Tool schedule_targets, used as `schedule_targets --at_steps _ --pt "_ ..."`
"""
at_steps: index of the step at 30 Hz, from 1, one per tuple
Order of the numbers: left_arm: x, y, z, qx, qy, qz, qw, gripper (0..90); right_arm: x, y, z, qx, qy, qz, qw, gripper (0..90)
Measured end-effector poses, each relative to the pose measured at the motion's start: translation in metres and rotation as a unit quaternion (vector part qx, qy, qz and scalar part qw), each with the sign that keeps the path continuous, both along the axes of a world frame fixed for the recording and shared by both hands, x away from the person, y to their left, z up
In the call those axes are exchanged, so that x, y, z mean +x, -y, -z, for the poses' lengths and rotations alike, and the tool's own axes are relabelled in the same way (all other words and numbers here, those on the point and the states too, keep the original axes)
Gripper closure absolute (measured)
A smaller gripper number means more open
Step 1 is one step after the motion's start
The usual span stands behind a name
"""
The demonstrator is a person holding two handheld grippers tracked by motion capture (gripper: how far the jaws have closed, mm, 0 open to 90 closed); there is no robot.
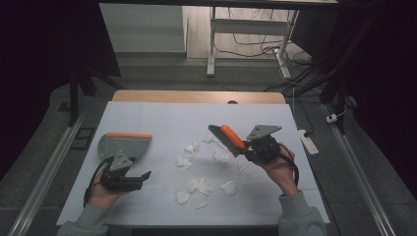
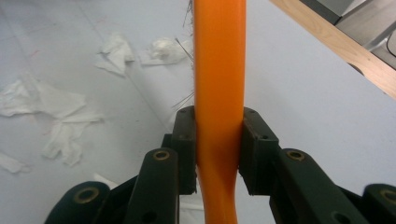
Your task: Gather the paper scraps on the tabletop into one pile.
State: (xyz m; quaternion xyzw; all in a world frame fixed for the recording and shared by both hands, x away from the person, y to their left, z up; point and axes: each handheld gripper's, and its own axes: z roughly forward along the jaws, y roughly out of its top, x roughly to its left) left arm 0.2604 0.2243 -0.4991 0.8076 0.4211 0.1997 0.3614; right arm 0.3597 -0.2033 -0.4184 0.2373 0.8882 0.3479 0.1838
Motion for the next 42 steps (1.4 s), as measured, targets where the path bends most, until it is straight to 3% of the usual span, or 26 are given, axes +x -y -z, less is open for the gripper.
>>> schedule_targets --at_steps 6,10,11,12,13,15,17,19,20,22,23,25,26,27,28,29,31,33,34,35,39,42 --pt "0.003 -0.001 0.001 0.001 -0.004 -0.005 1.0 23.6 0.009 0.009 -0.001 0.002 -0.001 0.026 0.9997 70.3" --pt "0.001 -0.003 0.002 -0.001 -0.003 -0.008 1.0 23.6 0.019 0.014 -0.01 0.017 -0.005 0.047 0.9987 70.4" --pt "0.001 -0.004 0.002 0.001 -0.003 -0.008 1.0 23.6 0.029 0.012 -0.011 0.0 -0.005 0.053 0.9986 70.4" --pt "0.002 -0.004 0.002 0.001 -0.002 -0.009 1.0 23.6 0.029 0.012 -0.011 0.0 -0.005 0.053 0.9986 70.4" --pt "0.002 -0.005 0.002 0.0 -0.002 -0.009 1.0 23.6 0.042 0.006 -0.01 -0.024 -0.014 0.061 0.9978 70.3" --pt "0.003 -0.005 0.003 -0.002 -0.002 -0.007 1.0 23.6 0.049 0.002 -0.008 -0.034 -0.022 0.062 0.9973 70.4" --pt "0.003 -0.006 0.006 -0.002 -0.006 -0.006 1.0 23.6 0.073 -0.014 -0.001 -0.08 -0.043 0.06 0.9941 70.4" --pt "0.004 -0.005 0.007 0.0 -0.008 -0.004 1.0 23.6 0.088 -0.026 0.004 -0.108 -0.056 0.06 0.9907 70.4" --pt "0.004 -0.005 0.008 0.001 -0.008 -0.001 1.0 23.6 0.088 -0.026 0.004 -0.108 -0.056 0.06 0.9907 70.4" --pt "0.004 -0.004 0.008 -0.001 -0.008 0.004 1.0 23.6 0.108 -0.044 0.008 -0.143 -0.069 0.055 0.9857 70.4" --pt "0.004 -0.004 0.009 -0.003 -0.008 0.006 0.9999 23.6 0.108 -0.044 0.008 -0.143 -0.069 0.055 0.9857 70.4" --pt "0.005 -0.004 0.009 -0.007 -0.01 0.008 0.9999 23.7 0.124 -0.061 0.011 -0.171 -0.083 0.044 0.9807 70.4" --pt "0.005 -0.004 0.01 -0.008 -0.01 0.008 0.9999 23.7 0.124 -0.061 0.011 -0.171 -0.083 0.044 0.9807 70.4" --pt "0.006 -0.004 0.01 -0.007 -0.011 0.01 0.9999 23.7 0.128 -0.067 0.012 -0.185 -0.082 0.04 0.9784 70.4" --pt "0.007 -0.005 0.01 -0.007 -0.01 0.011 0.9999 23.7 0.136 -0.077 0.015 -0.212 -0.083 0.031 0.9732 70.4" --pt "0.008 -0.006 0.01 -0.012 -0.009 0.011 0.9998 23.7 0.139 -0.082 0.016 -0.221 -0.084 0.029 0.9712 70.4" --pt "0.009 -0.008 0.01 -0.013 -0.009 0.012 0.9998 23.8 0.141 -0.086 0.018 -0.227 -0.088 0.034 0.9693 70.4" --pt "0.009 -0.009 0.011 -0.014 -0.01 0.01 0.9998 23.9 0.147 -0.094 0.024 -0.244 -0.096 0.028 0.9646 70.5" --pt "0.008 -0.009 0.011 -0.014 -0.01 0.011 0.9998 23.9 0.147 -0.094 0.024 -0.244 -0.096 0.028 0.9646 70.5" --pt "0.007 -0.01 0.011 -0.015 -0.008 0.01 0.9998 24.0 0.147 -0.097 0.027 -0.265 -0.098 0.016 0.959 70.5" --pt "0.004 -0.013 0.01 -0.015 -0.002 0.005 0.9999 24.2 0.144 -0.102 0.029 -0.27 -0.098 -0.009 0.9576 70.6" --pt "0.005 -0.016 0.01 -0.018 -0.003 -0.001 0.9998 24.3 0.136 -0.108 0.03 -0.29 -0.097 -0.037 0.9514 70.8"
